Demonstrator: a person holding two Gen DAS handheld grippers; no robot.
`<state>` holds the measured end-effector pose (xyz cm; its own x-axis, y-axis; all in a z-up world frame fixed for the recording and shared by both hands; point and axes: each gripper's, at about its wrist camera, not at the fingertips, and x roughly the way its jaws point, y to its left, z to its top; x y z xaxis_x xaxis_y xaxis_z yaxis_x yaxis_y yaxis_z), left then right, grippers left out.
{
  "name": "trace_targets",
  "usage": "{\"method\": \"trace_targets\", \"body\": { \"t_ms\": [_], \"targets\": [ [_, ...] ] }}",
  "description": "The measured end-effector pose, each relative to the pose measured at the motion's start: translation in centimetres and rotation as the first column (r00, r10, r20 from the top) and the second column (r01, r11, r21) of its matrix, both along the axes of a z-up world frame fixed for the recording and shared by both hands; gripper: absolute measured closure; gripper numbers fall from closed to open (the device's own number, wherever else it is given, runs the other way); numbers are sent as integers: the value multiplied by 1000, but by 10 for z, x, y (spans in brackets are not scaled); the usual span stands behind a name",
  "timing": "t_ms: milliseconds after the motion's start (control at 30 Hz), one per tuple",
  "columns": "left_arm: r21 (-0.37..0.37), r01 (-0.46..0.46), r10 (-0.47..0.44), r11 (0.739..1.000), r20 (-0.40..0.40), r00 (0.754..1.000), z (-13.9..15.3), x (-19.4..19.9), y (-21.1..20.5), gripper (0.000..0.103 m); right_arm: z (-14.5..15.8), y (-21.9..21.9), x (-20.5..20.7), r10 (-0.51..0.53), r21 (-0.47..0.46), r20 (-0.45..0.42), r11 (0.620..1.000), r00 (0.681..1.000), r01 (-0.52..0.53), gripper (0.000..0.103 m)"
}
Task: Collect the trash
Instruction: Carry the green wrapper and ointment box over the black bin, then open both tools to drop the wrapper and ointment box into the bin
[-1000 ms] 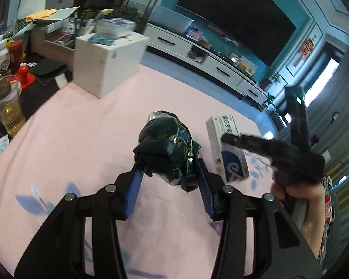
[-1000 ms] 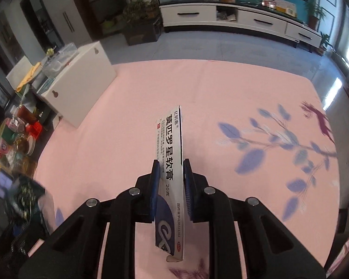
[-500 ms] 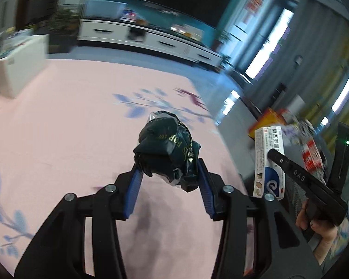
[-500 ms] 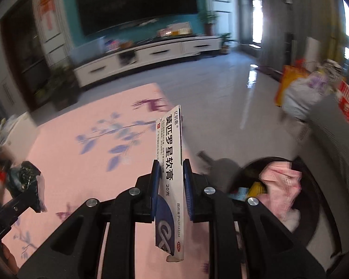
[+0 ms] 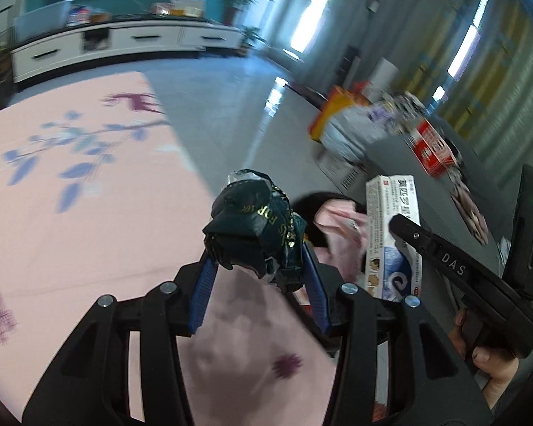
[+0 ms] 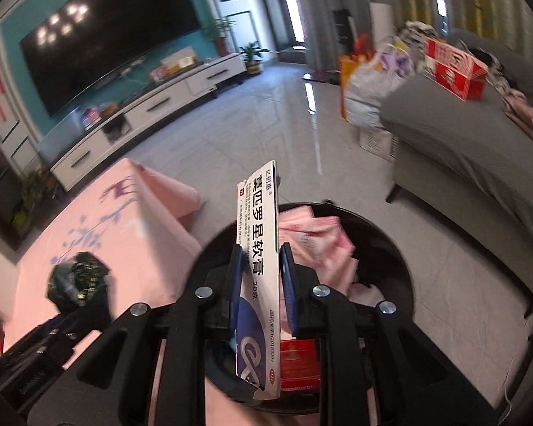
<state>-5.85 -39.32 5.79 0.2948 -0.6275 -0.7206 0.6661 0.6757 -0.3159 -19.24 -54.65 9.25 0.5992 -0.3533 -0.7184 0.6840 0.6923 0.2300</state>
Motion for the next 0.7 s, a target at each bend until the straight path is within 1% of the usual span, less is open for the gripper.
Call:
{"method": "trace_targets", "body": {
  "t_ms": [167, 267, 333, 367, 400, 433, 467, 500, 533, 567, 600, 633, 667, 700],
  "targets": [
    [23, 80, -80, 997, 3, 997, -18, -10, -42, 54, -8, -19, -15, -45, 35, 11, 998, 999, 45, 80],
    [28, 113, -113, 993, -10, 994, -23, -15, -59, 52, -11, -28, -24, -71, 54, 23, 996, 997, 70, 80],
    [31, 137, -137, 990, -1, 991, -24, -20, -67, 50, -10, -30, -29, -84, 61, 34, 995, 996, 82, 77],
    [33, 145, -145, 989, 8, 989, -23, -22, -70, 47, -9, -30, -32, -87, 65, 46, 994, 995, 84, 76],
    [33, 150, -151, 988, 17, 988, -22, -25, -73, 40, -8, -31, -34, -88, 67, 54, 994, 995, 85, 75],
    [29, 157, -158, 987, 22, 987, -20, -27, -75, 36, -7, -31, -36, -89, 68, 64, 994, 994, 84, 75],
    [24, 163, -164, 986, 23, 986, -19, -28, -75, 26, -6, -30, -39, -89, 67, 72, 994, 993, 84, 73],
    [17, 171, -172, 985, 25, 985, -17, -29, -75, 15, -4, -30, -41, -91, 65, 79, 994, 993, 86, 64],
    [13, 181, -181, 983, 31, 983, -14, -31, -75, 13, -2, -30, -44, -97, 64, 85, 994, 992, 92, 57],
    [12, 184, -184, 983, 36, 982, -12, -32, -74, 11, 1, -29, -48, -104, 63, 102, 993, 989, 98, 43],
    [12, 189, -189, 982, 41, 981, -10, -34, -74, 9, 3, -29, -50, -105, 63, 116, 993, 988, 98, 38],
    [13, 195, -195, 981, 45, 980, -6, -36, -72, 8, 5, -29, -52, -106, 63, 129, 993, 986, 98, 37],
    [12, 198, -198, 980, 48, 979, -3, -36, -71, 6, 8, -28, -55, -109, 64, 139, 993, 984, 101, 33],
    [10, 199, -199, 980, 51, 979, -1, -37, -70, 4, 10, -27, -57, -113, 61, 141, 993, 984, 105, 27]
  ]
}}
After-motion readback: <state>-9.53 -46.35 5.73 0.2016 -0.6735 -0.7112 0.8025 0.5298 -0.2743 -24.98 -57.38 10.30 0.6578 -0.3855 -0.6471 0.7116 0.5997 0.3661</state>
